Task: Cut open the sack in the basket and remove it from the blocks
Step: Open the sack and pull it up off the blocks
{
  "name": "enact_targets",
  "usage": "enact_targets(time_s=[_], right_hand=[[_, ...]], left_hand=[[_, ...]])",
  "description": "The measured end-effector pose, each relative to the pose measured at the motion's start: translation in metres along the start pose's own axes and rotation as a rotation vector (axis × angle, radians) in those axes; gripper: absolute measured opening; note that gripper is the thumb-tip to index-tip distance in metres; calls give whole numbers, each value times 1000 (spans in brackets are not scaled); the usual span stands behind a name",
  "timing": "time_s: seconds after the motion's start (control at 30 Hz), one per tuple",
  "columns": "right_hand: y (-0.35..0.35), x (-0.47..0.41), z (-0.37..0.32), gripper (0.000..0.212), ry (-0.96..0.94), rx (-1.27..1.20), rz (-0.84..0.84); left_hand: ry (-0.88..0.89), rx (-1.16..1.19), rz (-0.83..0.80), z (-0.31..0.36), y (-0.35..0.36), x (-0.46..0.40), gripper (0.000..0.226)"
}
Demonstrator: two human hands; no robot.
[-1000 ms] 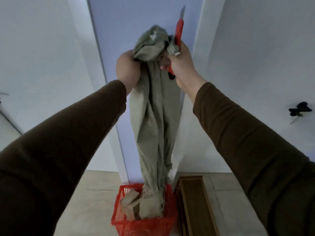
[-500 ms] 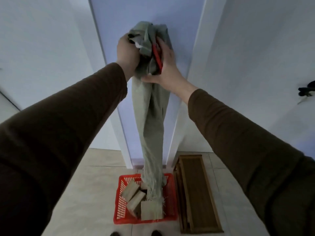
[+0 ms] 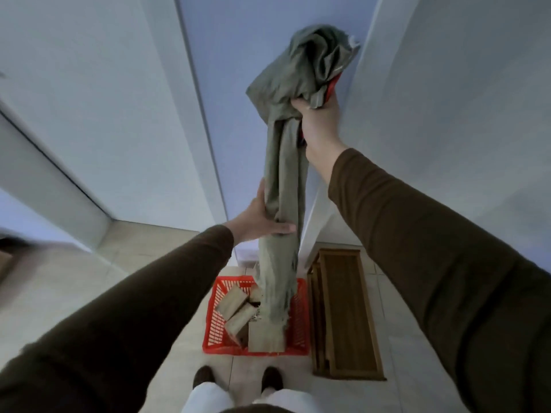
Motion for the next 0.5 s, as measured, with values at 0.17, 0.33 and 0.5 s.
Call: enact_targets(time_s=[0.17, 0.33, 0.5], right_hand=[[11, 31, -2, 56, 62, -131, -53], [-2, 57, -11, 60, 38, -160, 25], [4, 98, -8, 47, -15, 31, -97]], left_hand=[[-250, 77, 273, -69, 16, -22, 45], [-66, 199, 475, -73, -6, 15, 20], [-143, -250, 311, -93, 8, 39, 5]])
Point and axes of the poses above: each hand's wrist, its own x-axis away from the middle knuckle, its own y-axis out of the palm, z = x × y, the point moved 7 cm from there along -x, towards the middle knuckle, and after that the axes turned 15 degrees about -y, right-handed, at the moved point
